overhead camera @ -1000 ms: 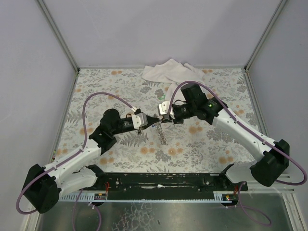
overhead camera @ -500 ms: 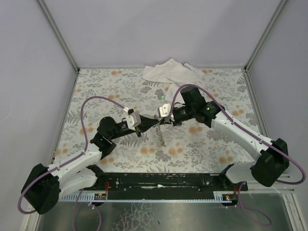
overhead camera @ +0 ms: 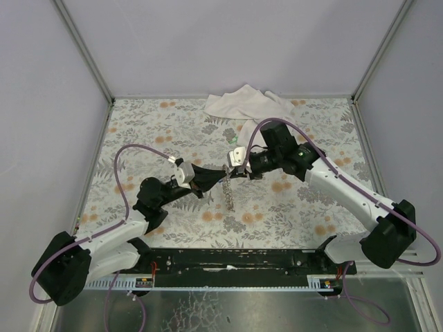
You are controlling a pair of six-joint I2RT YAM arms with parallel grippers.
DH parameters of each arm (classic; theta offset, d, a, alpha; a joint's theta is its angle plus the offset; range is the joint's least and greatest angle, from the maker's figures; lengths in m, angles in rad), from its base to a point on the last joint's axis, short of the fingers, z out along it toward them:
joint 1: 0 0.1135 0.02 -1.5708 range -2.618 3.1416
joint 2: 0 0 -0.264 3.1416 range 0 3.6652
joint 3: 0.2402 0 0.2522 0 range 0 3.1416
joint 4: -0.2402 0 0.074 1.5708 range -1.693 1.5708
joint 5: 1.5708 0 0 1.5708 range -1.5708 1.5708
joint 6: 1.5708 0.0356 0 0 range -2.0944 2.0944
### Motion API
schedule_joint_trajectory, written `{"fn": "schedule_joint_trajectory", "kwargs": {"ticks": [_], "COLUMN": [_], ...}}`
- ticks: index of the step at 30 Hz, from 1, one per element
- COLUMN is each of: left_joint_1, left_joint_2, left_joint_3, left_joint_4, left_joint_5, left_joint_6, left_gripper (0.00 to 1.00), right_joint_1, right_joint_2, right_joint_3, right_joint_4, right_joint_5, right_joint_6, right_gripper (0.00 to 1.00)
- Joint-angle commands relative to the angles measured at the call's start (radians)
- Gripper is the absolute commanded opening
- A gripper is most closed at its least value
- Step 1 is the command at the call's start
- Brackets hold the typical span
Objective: Remove the keys from the keyring
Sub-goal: Remove the key from the keyring.
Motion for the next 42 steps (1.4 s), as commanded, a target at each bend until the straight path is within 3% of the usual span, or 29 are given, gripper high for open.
{"fn": "schedule_joint_trajectory", "kwargs": {"ticks": [1, 10, 14, 26, 36, 42], "left_joint_1": [0.005, 0.006, 0.007, 0.006, 0.007, 0.015], "left_joint_2": [-0.054, -0.092, -0.089, 0.131, 0.097, 0.005], "left_joint_3": [-0.01, 0.056, 0.131, 0.407, 0.397, 0.324], "left_joint_4": [0.048, -0.198, -0.381, -0.779, -0.82, -0.733], "left_joint_5": [-0.068, 0.014, 0.063, 0.272, 0.224, 0.161], "left_joint_6": [0.054, 0.18, 0.313, 0.551, 0.599, 0.569], "left_gripper": [0.11, 0.21, 0.23, 0.25, 0.26, 0.26], "right_joint_1": [-0.003, -0.002, -0.003, -0.002, -0.002, -0.002], "right_joint_2": [-0.03, -0.034, -0.034, -0.037, -0.037, -0.038], "right_joint_3": [0.094, 0.117, 0.122, 0.138, 0.137, 0.139], "right_joint_4": [-0.112, -0.142, -0.164, -0.217, -0.217, -0.219], "right_joint_5": [0.026, 0.041, 0.061, 0.058, 0.063, 0.063], "right_joint_6": [-0.032, -0.041, -0.07, -0.131, -0.133, -0.133], "right_gripper": [0.0, 0.0, 0.0, 0.0, 0.0, 0.0]}}
